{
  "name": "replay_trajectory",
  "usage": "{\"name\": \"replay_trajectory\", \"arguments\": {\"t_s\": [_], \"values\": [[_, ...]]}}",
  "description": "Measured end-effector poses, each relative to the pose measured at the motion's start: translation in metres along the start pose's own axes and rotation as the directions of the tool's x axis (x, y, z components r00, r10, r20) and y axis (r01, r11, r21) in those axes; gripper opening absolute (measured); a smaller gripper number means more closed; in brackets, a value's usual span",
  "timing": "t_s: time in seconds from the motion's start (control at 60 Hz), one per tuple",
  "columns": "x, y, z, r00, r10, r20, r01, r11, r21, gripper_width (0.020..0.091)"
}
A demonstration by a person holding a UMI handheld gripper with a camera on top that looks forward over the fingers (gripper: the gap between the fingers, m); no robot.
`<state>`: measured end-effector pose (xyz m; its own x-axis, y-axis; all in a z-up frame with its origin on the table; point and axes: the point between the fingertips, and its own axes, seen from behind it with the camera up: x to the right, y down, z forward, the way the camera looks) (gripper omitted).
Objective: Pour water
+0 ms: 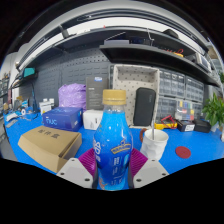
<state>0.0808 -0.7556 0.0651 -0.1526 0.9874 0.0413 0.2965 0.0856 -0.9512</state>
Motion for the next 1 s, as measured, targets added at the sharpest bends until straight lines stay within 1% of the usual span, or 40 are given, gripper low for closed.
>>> {"name": "replay_trajectory", "arguments": {"t_s": [0.15, 0.183, 0.283, 0.417, 0.467, 0.55, 0.65, 0.7, 0.783, 0.833, 0.917, 0.967, 1.0], "values": [[-0.002, -0.003, 0.006, 0.999, 0.044, 0.02, -0.042, 0.997, -0.057, 0.0408], [-0.003, -0.009, 0.008, 0.996, 0.079, 0.035, -0.077, 0.996, -0.056, 0.0408], [-0.001, -0.04, 0.02, 0.972, 0.229, 0.044, -0.227, 0.973, -0.044, 0.041], [0.002, -0.069, 0.042, 0.859, 0.509, 0.064, -0.504, 0.86, -0.077, 0.0409], [-0.001, -0.077, 0.049, 0.779, 0.623, 0.07, -0.617, 0.782, -0.092, 0.0409], [-0.001, -0.083, 0.06, 0.598, 0.799, 0.068, -0.791, 0.602, -0.109, 0.0413], [0.002, -0.085, 0.071, 0.351, 0.935, 0.044, -0.928, 0.354, -0.12, 0.0409], [0.008, -0.085, 0.075, 0.261, 0.965, 0.042, -0.958, 0.264, -0.11, 0.0409], [0.01, -0.085, 0.079, 0.109, 0.994, 0.024, -0.986, 0.111, -0.122, 0.0409], [0.016, -0.087, 0.084, 0.038, 0.999, 0.023, -0.993, 0.04, -0.112, 0.0409], [0.021, -0.089, 0.09, -0.112, 0.994, 0.019, -0.987, -0.109, -0.117, 0.0406], [0.021, -0.088, 0.09, -0.22, 0.976, 0.001, -0.967, -0.218, -0.132, 0.0408], [0.024, -0.089, 0.092, -0.272, 0.962, 0.005, -0.955, -0.269, -0.126, 0.0407]]}}
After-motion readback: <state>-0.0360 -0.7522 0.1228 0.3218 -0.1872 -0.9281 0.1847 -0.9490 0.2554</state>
